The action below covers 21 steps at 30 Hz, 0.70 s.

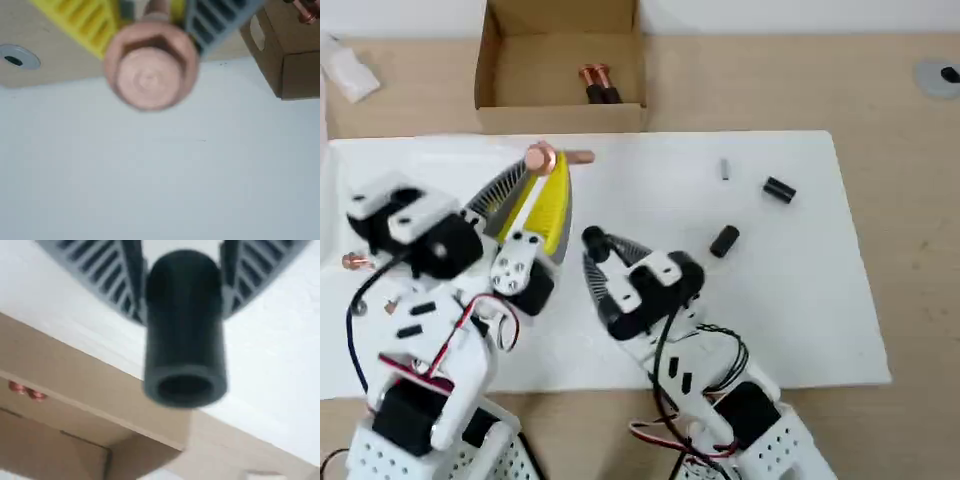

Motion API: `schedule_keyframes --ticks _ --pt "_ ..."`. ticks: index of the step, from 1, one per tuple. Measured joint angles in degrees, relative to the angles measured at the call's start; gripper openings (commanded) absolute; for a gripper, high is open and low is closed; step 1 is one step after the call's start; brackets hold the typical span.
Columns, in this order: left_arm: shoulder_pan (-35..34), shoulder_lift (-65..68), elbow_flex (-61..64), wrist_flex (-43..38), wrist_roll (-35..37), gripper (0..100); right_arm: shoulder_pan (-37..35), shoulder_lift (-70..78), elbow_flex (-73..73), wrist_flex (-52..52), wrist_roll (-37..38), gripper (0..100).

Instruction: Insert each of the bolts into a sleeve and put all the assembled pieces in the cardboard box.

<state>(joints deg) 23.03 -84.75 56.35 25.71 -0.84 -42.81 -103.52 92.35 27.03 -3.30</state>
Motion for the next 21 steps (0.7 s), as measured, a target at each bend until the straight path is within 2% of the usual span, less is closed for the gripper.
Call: schedule_keyframes --ticks 8,16,21 --pt "0.0 -5.2 3.9 0.3 -0.2 0 -0.1 0.0 0.5 -0.8 1.9 0.9" --pt "0.0 -3.2 -1.3 13.5 -6.3 1 -0.1 0.0 1.3 -0.8 2.8 0.9" --pt "0.0 2.1 -8.1 20.5 -7.2 1 -0.1 0.0 1.3 -0.8 2.8 0.9"
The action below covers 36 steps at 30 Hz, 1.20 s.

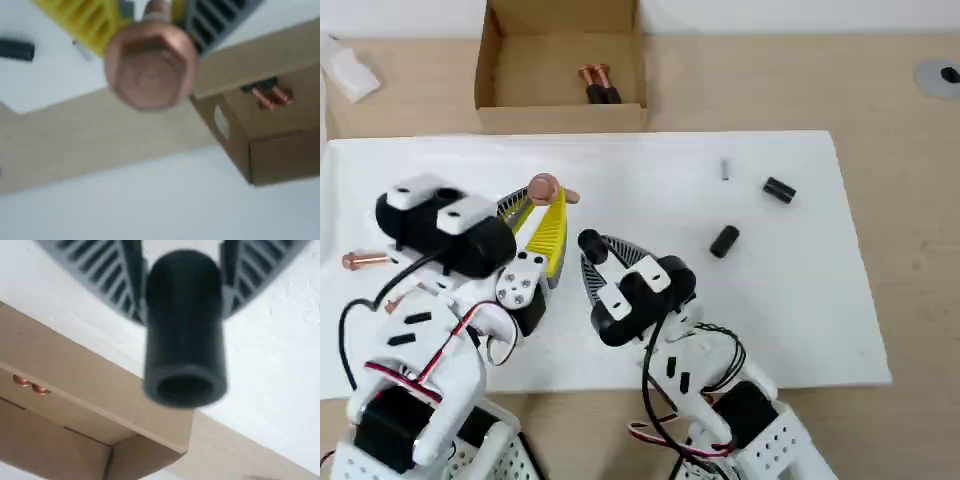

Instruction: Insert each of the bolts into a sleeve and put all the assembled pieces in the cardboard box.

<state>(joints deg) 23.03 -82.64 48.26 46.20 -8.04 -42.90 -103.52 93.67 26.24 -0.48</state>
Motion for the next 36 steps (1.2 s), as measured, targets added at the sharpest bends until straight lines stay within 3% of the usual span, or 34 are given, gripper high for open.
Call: schedule_keyframes --ticks 9,13,23,36 --pt "0.0 6.7 -10.1 7.6 0.4 1 0.0 0.0 0.0 0.0 0.0 0.9" --pt "0.0 10.4 -13.8 11.0 4.0 1 0.0 0.0 0.0 0.0 0.0 0.9" --pt "0.0 11.8 -14.7 13.1 11.7 1 0.0 0.0 0.8 0.0 0.0 0.9" --pt "3.0 11.8 -14.6 13.8 12.3 1 0.0 0.0 0.8 -0.2 0.0 0.9"
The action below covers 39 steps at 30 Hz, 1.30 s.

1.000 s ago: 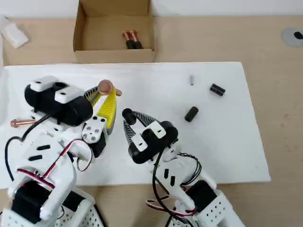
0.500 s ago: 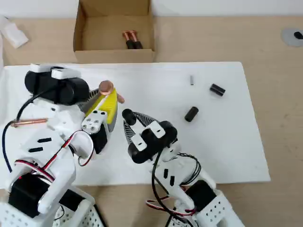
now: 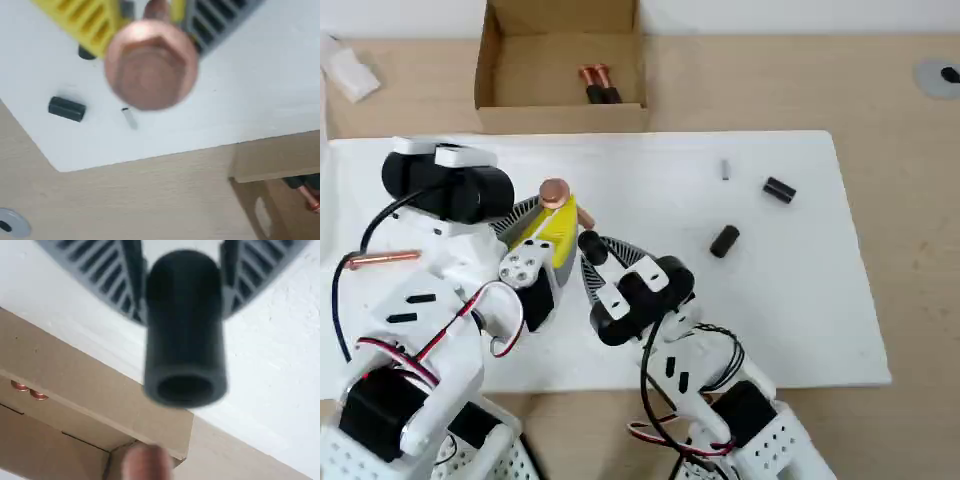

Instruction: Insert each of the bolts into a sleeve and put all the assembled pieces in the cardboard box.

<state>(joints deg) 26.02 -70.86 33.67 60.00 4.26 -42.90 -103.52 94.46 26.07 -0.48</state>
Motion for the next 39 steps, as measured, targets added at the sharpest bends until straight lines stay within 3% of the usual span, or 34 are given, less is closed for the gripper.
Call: schedule_keyframes --ticks 34,39 --pt "2.5 6.9 -1.4 0.9 -1.8 1 2.1 0.0 0.5 -4.0 -1.6 0.9" --pt "2.5 6.9 -1.4 1.1 -1.8 7 2.1 0.0 0.5 -4.0 -1.6 0.9"
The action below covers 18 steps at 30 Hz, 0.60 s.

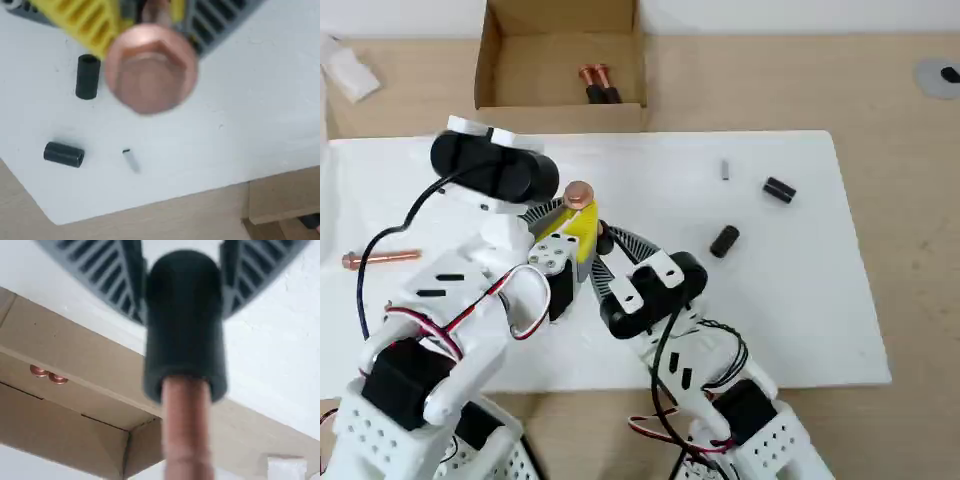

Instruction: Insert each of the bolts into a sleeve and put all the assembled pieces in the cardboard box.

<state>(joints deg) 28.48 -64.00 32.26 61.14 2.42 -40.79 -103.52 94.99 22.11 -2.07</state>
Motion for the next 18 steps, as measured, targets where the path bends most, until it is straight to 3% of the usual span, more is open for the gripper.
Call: schedule_keyframes --ticks 9,18 --pt "0.0 0.0 -0.1 0.0 2.0 18 0.0 0.0 0.1 0.0 -0.1 0.9" --pt "0.1 -0.1 -8.4 8.8 6.0 15 1.4 0.0 0.4 0.0 0.0 0.9"
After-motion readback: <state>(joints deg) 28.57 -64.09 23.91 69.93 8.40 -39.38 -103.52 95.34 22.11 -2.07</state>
